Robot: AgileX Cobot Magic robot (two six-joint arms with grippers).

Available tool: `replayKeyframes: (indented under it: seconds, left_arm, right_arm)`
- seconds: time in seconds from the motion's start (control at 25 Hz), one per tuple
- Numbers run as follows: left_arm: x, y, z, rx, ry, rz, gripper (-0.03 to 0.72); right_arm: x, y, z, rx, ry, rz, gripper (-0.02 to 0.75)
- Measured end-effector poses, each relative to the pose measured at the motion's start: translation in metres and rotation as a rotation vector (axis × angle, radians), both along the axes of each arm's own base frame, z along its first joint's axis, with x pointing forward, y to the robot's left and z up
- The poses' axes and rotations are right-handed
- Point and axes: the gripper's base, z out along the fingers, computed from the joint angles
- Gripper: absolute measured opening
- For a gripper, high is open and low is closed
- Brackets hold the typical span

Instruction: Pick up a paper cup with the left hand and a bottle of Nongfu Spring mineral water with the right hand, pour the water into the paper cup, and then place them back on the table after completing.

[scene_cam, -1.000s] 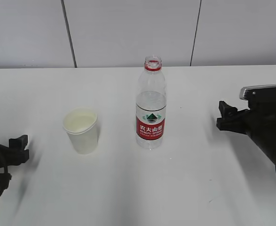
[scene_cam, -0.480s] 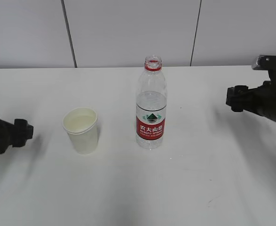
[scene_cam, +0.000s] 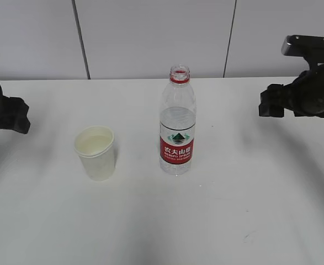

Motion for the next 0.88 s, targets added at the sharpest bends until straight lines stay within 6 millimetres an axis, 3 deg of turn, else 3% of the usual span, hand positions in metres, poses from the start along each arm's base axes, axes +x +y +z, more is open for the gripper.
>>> replayKeyframes:
  seconds: [0.52, 0.88]
  left_arm:
    - [-0.003, 0.007, 0.045, 0.085, 0.221, -0.007, 0.573]
    - [-0.011, 0.01, 0.051, 0.119, 0.328, -0.002, 0.573]
  right_arm:
    - [-0.006, 0.003, 0.05, -0.041, 0.346, 0.107, 0.589]
    - [-0.01, -0.016, 0.076, -0.272, 0.452, 0.119, 0.588]
